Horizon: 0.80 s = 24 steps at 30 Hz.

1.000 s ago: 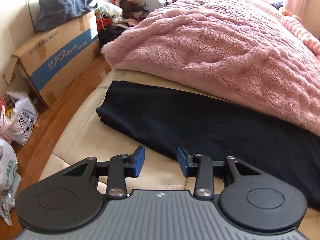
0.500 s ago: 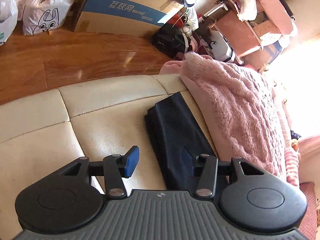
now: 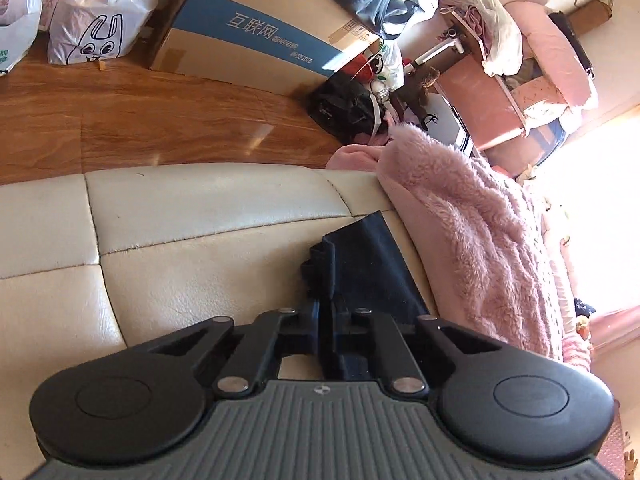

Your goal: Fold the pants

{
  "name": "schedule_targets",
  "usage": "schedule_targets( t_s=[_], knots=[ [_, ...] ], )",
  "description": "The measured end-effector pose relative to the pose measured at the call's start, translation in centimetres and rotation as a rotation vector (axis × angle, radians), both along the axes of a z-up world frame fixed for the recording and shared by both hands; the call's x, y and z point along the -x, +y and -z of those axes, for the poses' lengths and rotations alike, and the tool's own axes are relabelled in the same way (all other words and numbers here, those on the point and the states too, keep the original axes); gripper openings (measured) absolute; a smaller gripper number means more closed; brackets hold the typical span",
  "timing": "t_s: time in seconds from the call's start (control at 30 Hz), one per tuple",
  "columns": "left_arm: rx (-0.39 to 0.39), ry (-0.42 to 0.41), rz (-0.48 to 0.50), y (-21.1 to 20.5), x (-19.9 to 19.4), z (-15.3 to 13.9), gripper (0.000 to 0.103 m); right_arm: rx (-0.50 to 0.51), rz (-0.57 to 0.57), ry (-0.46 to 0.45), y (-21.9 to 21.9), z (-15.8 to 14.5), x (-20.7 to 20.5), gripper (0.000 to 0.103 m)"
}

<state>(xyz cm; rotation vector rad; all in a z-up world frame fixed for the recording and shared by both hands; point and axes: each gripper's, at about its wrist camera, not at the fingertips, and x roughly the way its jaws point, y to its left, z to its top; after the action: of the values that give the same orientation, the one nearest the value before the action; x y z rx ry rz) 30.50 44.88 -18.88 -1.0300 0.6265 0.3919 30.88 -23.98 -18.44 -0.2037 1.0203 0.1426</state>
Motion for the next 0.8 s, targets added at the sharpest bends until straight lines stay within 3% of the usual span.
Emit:
schedule_targets(
  t_s=[0.03,0.1,0.23,0.4,0.5,0.67,0.8],
  knots=[
    [-0.023,0.005,0.007,-0.3,-0.2,-0.5,0.003,0.002,0.002,0.002,-0.1,0.1,0.0,0.026],
    [-0.115,0.032,0.028,-1.6,-0.8,-2.2,0.003,0.000,0.014,0.010,-0.6,0.3,0.1,0.026],
    [-0.249,-0.043,0.135,-5.2,-2.1,-7.3,0.003,-0.018,0.044,0.005,-1.9,0.2,0.7,0.026],
    [-0.487,-0.137,0.323,-13.9,-3.3,-14.5,0.003,-0.063,0.063,-0.020,-3.5,-0.3,1.4,0.026],
    [-0.641,-0.184,0.438,-21.2,-3.4,-17.7,0.003,-0.100,0.066,-0.034,-4.2,-0.6,2.0,0.026],
    [-0.938,-0.202,0.640,-34.2,-2.7,-18.9,0.003,-0.166,0.073,-0.043,-5.2,-0.9,2.9,0.026],
    [-1.074,-0.186,0.825,-44.3,-1.9,-15.7,0.003,-0.206,0.081,-0.059,-6.0,-1.4,3.9,0.027]
  ],
)
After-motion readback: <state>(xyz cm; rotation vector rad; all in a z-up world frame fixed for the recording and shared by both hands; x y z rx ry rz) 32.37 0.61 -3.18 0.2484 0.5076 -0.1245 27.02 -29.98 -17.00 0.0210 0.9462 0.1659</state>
